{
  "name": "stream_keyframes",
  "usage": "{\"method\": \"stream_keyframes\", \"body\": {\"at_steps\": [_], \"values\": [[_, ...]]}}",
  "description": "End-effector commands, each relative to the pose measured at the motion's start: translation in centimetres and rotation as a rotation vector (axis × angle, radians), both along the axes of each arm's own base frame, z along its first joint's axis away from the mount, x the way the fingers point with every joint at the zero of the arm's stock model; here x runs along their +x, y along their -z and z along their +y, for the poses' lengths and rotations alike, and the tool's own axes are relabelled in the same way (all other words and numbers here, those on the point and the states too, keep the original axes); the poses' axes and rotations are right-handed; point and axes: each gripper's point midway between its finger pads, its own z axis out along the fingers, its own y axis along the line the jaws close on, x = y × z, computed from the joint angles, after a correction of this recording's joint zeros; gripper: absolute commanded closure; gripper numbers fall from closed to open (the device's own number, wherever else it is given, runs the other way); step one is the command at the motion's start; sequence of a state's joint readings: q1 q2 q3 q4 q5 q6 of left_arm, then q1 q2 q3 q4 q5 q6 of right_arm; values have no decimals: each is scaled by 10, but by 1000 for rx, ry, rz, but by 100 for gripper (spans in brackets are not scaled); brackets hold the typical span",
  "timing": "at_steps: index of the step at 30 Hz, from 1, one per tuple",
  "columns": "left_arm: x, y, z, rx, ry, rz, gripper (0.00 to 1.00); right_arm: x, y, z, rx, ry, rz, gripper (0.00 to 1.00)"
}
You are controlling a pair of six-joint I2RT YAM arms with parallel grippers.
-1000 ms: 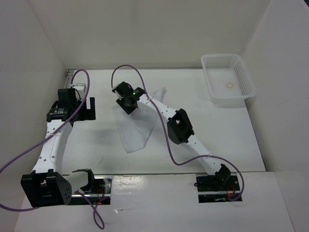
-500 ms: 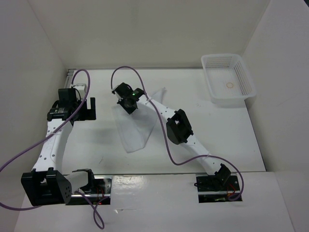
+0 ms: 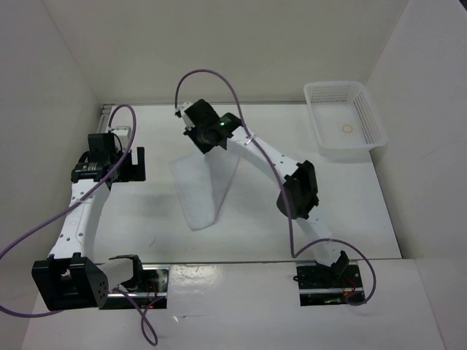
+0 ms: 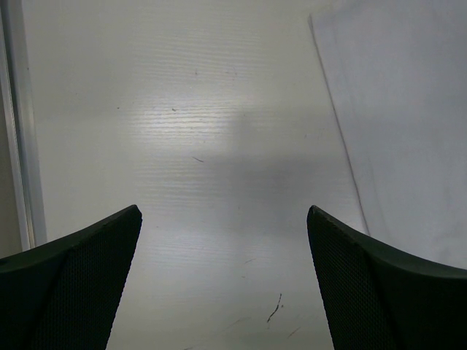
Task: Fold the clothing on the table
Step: Flatten the skirt out
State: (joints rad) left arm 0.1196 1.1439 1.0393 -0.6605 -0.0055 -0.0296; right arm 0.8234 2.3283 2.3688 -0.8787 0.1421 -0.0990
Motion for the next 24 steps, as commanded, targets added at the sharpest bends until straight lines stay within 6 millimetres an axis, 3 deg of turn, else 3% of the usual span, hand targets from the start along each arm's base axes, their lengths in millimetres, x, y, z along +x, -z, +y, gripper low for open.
{"method": "stream_keyframes", "body": {"at_steps": [1, 2, 3, 8, 9, 14, 15, 16, 18, 19, 20, 22, 23, 24], "values": [[5, -2, -2, -13, 20, -25, 0, 6, -51, -39, 25, 51, -95, 100], [3, -1, -3, -15, 20, -16, 0, 1, -64, -48, 29, 51, -118, 100], [3, -1, -2, -9, 27, -15, 0, -1, -48, -61, -11, 58, -101, 100], [3, -1, -6, -23, 40, -17, 0, -14, -28, -115, -111, 132, -86, 100], [3, -1, -6, -23, 41, -17, 0, -19, -19, -135, -130, 155, -67, 100], [3, -1, -5, -17, 47, -17, 0, -33, -6, -201, -177, 244, -46, 100], [3, -1, -5, -17, 47, -17, 0, -39, 7, -221, -202, 271, -17, 100], [3, -1, -5, -17, 47, -17, 0, -42, -2, -231, -188, 289, -31, 100], [3, -1, -5, -17, 47, -17, 0, -53, 7, -253, -212, 318, 0, 100], [3, -1, -5, -17, 47, -17, 0, -61, 1, -258, -209, 318, -4, 100], [3, -1, -5, -17, 47, -17, 0, -69, 11, -270, -238, 333, 20, 100], [3, -1, -7, -23, 54, -18, 0, -79, 11, -275, -237, 333, 20, 98], [4, 2, -7, -25, 53, -9, 0, -89, 22, -281, -263, 329, 50, 95], [4, 2, -7, -25, 53, -9, 0, -95, 30, -285, -284, 326, 74, 83]]}}
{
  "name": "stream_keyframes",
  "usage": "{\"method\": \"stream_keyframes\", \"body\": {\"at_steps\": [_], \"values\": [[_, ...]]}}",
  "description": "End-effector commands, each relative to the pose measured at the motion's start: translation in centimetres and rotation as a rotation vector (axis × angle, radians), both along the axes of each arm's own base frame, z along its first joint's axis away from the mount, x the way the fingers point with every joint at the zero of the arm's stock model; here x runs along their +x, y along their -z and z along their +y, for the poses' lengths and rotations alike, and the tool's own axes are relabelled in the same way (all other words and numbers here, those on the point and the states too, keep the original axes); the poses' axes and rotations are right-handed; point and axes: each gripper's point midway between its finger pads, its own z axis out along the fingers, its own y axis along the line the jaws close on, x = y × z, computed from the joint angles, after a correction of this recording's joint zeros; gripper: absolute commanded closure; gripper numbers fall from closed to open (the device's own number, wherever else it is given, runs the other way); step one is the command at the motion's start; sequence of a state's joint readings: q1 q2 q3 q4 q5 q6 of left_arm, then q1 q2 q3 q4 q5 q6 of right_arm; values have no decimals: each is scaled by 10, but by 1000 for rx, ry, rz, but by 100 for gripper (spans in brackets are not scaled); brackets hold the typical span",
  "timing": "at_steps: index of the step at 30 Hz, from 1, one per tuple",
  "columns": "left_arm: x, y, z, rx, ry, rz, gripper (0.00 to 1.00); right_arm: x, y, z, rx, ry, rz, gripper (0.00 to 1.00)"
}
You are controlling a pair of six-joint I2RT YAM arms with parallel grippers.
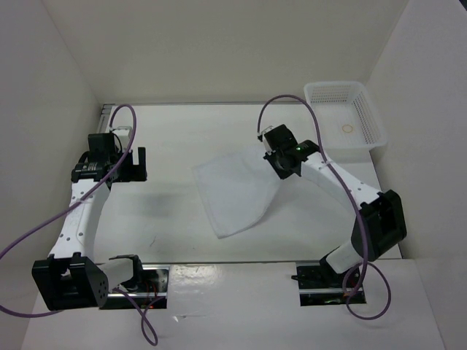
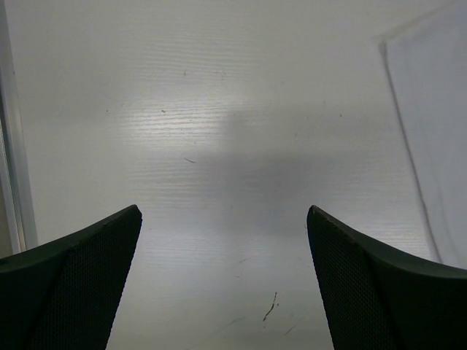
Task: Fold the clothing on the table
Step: Flatten the skirt out
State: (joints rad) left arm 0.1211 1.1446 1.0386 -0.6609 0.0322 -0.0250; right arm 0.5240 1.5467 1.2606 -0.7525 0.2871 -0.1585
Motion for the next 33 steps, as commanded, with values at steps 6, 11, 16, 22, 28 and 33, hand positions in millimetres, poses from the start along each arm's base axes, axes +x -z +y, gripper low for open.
{"method": "stream_keyframes", "body": {"at_steps": [6, 11, 16, 22, 28, 33], "values": [[2, 2, -2, -2, 39, 0, 0, -51, 48, -35, -146, -1, 199, 35], [3, 5, -7, 5, 55, 11, 0, -35, 39, -51, -269, 82, 164, 27], [3, 5, -7, 20, 51, 13, 0, 10, -11, 19, 31, -62, 48, 15], [5, 0, -2, 34, 15, -14, 0, 52, 39, 56, 162, -54, 116, 4], [6, 3, 3, 40, 0, -2, 0, 75, 91, 87, 315, -7, 290, 2], [6, 5, 8, 45, -17, 8, 0, 95, 104, 86, 332, 31, 280, 2]]}}
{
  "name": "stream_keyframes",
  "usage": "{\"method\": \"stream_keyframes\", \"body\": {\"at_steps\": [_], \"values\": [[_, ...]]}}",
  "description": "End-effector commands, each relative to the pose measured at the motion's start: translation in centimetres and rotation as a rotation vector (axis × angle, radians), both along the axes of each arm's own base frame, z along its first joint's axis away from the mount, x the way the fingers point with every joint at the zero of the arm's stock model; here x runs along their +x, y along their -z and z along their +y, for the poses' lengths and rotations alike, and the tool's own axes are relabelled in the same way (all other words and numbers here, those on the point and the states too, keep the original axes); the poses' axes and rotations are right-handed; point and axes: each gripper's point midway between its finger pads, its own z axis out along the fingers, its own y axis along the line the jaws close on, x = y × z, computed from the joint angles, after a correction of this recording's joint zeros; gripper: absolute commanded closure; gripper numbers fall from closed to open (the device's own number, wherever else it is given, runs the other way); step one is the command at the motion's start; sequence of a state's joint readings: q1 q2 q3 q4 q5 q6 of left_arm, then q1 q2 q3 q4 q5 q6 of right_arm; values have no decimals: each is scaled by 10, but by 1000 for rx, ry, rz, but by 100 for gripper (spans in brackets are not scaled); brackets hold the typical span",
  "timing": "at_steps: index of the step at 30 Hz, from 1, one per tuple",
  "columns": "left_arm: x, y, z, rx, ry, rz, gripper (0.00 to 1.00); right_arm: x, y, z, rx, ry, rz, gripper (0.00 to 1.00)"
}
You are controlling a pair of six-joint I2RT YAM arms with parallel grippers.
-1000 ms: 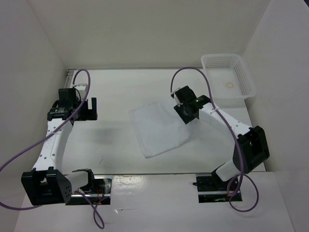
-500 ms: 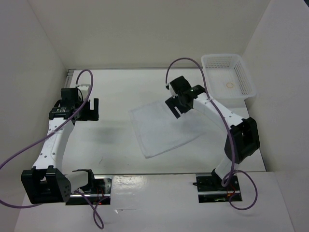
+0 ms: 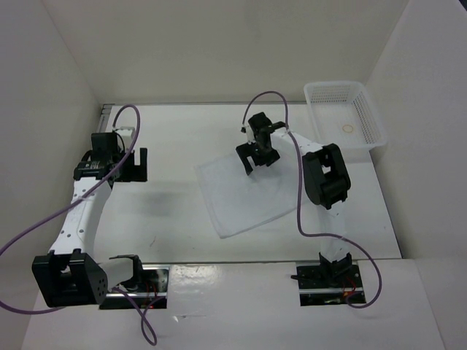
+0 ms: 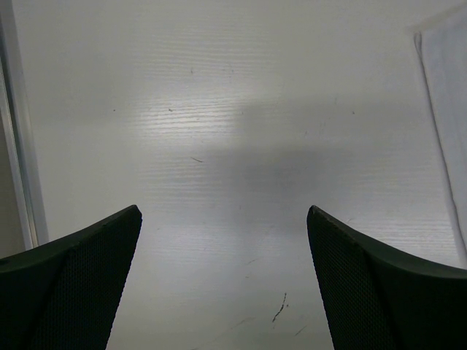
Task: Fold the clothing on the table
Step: Flatten the skirt out
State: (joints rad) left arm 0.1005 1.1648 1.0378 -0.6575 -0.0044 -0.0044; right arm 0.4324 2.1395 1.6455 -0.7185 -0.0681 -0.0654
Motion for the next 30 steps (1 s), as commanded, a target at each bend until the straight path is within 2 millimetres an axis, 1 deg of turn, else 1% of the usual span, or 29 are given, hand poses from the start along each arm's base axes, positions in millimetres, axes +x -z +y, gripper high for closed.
{"method": "stream_keyframes", "body": {"at_steps": [1, 2, 3, 4, 8, 9, 10, 12, 15, 17, 18, 19, 20, 21, 22, 23, 24, 25, 26, 27, 28, 29, 30], "values": [[4, 0, 7, 7, -28, -14, 0, 22, -1, 11, 77, 38, -16, 2], [4, 0, 10, 7, -39, -14, 0, 25, 1, 8, 76, 47, -15, 2], [4, 0, 10, 7, -39, -14, 0, 28, 1, 9, 80, 55, -15, 2], [4, 0, 10, 7, -39, -14, 0, 29, 6, 5, 77, 65, -7, 2], [4, 2, 10, 6, -39, -5, 0, 46, 15, 5, 46, 79, -22, 2], [4, 2, 10, 6, -39, -4, 0, 44, 18, 6, 22, 84, -17, 2], [4, 2, 10, 6, -39, -4, 0, 49, 23, 5, 7, 90, -21, 2], [4, 2, 10, 6, -39, -4, 0, 50, 28, 5, -28, 92, -25, 2], [4, 2, 10, 6, -39, -4, 0, 53, 35, 27, -46, 42, -38, 2], [4, 2, 10, 6, -39, -4, 0, 51, 38, 35, -69, 4, -36, 2], [4, 2, 10, 6, -39, -4, 0, 57, 32, 45, -64, -24, -58, 2], [4, 2, 10, 6, -39, -4, 0, 50, 43, 57, -79, -65, -39, 2], [4, 2, 10, 6, -39, -4, 0, 44, 46, 64, -92, -94, -24, 2], [4, 2, 10, 6, -39, -4, 0, 48, 39, 78, -76, -126, -44, 2], [4, 2, 10, 6, -39, -4, 0, 41, 40, 94, -85, -185, -47, 2], [4, 2, 10, 6, -39, -4, 0, 35, 53, 101, -101, -215, -28, 2], [4, 2, 10, 6, -39, -4, 0, 36, 44, 115, -88, -248, -39, 2], [4, 2, 10, 6, -39, -4, 0, 25, 44, 133, -84, -310, -36, 2], [4, 2, 10, 6, -39, -4, 0, 17, 61, 140, -97, -342, -3, 2], [4, 2, 10, 6, -39, -4, 0, 17, 48, 150, -95, -365, -14, 2], [4, 2, 10, 6, -39, -4, 0, 9, 49, 160, -80, -400, 2, 2], [4, 2, 10, 6, -39, -4, 0, -4, 58, 170, -98, -453, 19, 2], [4, 0, 10, 7, -39, -14, 0, -8, 57, 178, -94, -479, 2, 2]]}}
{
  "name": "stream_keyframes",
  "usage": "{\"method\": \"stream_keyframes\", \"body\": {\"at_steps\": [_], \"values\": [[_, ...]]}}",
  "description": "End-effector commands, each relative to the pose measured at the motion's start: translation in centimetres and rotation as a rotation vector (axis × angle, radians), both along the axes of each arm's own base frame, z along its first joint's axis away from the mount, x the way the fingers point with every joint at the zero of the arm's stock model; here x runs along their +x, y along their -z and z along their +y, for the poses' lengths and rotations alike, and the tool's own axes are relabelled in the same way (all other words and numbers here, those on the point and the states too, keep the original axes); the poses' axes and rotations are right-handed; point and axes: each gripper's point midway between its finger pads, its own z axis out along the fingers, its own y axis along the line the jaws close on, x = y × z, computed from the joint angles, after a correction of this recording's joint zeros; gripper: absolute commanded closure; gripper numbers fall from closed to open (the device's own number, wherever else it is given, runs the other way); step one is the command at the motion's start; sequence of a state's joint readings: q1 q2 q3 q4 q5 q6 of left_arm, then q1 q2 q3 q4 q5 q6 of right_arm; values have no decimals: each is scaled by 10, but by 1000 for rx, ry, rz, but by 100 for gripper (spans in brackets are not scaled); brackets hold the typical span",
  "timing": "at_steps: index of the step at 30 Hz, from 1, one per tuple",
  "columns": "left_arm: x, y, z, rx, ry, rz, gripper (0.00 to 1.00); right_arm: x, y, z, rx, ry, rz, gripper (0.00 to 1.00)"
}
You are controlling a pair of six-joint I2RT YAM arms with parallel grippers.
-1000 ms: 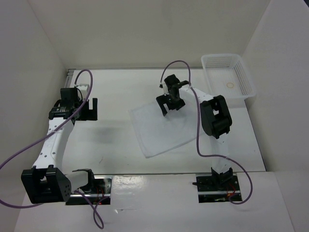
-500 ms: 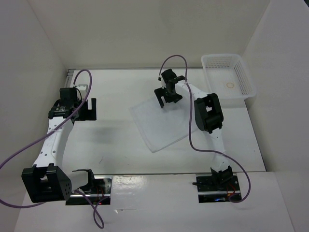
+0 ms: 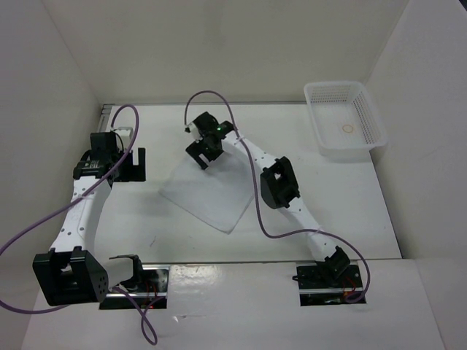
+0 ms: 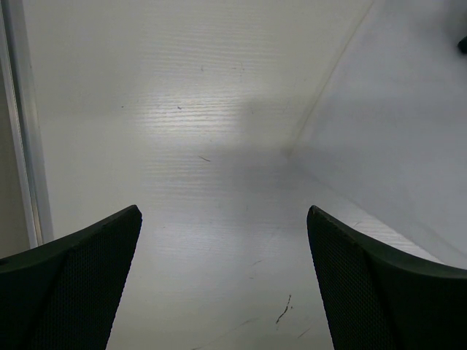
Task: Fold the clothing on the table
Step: Flatten the skirt out
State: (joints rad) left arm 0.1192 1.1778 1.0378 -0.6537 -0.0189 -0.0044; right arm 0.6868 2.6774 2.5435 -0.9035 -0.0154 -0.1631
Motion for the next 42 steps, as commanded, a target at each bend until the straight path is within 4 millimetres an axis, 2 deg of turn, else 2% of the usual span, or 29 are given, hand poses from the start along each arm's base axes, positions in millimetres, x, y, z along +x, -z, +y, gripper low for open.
{"method": "stream_keyframes", "body": {"at_steps": [1, 2, 5, 7, 10, 11, 13, 15, 16, 17, 18, 19, 21, 22, 23, 24, 25, 26, 27, 28, 29, 30, 31, 32, 33, 36, 37, 38, 42], "values": [[3, -3, 4, -3, -20, -24, 0, -71, 55, 6, -169, -182, 177, 2], [3, -3, 4, -3, -20, -24, 0, -83, 56, 21, -182, -248, 166, 2], [3, -3, 4, -3, -20, -24, 0, -110, 57, 36, -212, -353, 173, 2], [2, -6, 3, -8, -14, -34, 0, -118, 59, 36, -222, -376, 195, 2], [2, -9, 1, -14, -7, -45, 0, -124, 44, 45, -195, -422, 188, 2], [2, -9, 1, -14, -7, -45, 0, -124, 31, 51, -159, -432, 179, 2], [1, -12, -1, -19, -1, -58, 0, -119, -12, 61, -93, -427, 117, 2], [1, -15, -5, -30, 23, -69, 0, -119, -42, 62, -57, -418, 80, 2], [0, -18, -5, -29, 24, -80, 0, -120, -78, 62, -15, -408, 37, 2], [1, -18, -8, -41, 35, -82, 0, -119, -96, 60, -2, -402, 3, 2], [0, -21, -10, -40, 51, -93, 0, -117, -113, 53, 16, -382, -10, 2], [-1, -20, -15, -50, 69, -85, 0, -112, -146, 41, 60, -352, -56, 2], [0, -17, -23, -53, 97, -72, 0, -105, -172, 21, 77, -303, -105, 2], [4, -18, -27, -53, 109, -76, 0, -102, -189, -1, 88, -267, -135, 2], [8, -16, -35, -56, 138, -66, 0, -99, -193, -14, 85, -243, -147, 2], [14, -6, -40, -61, 154, -26, 0, -94, -194, -29, 68, -209, -165, 2], [22, -10, -45, -61, 169, -27, 0, -95, -186, -57, 48, -170, -143, 2], [30, -9, -50, -61, 186, -22, 0, -89, -183, -68, 47, -142, -163, 2], [38, 5, -63, -73, 222, 26, 0, -94, -155, -88, -6, -114, -118, 2], [46, 6, -71, -83, 246, 29, 0, -90, -156, -106, 4, -66, -123, 2], [51, 10, -77, -84, 263, 42, 0, -84, -151, -114, 7, -30, -137, 5], [65, 14, -88, -84, 290, 54, 0, -92, -127, -128, -15, 0, -90, 7], [71, 15, -94, -84, 303, 61, 0, -92, -129, -138, 13, 46, -89, 10], [80, 30, -93, -79, 296, 102, 0, -95, -114, -144, 16, 68, -79, 11], [94, 22, -99, -77, 309, 79, 0, -98, -111, -145, 26, 83, -77, 12], [114, 42, -103, -95, 286, 134, 3, -95, -108, -152, 70, 141, -77, 23], [127, 35, -106, -104, 295, 111, 5, -94, -108, -153, 80, 142, -70, 30], [132, 51, -110, -123, 292, 147, 9, -91, -105, -154, 85, 162, -64, 32], [149, 67, -116, -148, 293, 188, 26, -75, -94, -152, 116, 177, -28, 36]]}}
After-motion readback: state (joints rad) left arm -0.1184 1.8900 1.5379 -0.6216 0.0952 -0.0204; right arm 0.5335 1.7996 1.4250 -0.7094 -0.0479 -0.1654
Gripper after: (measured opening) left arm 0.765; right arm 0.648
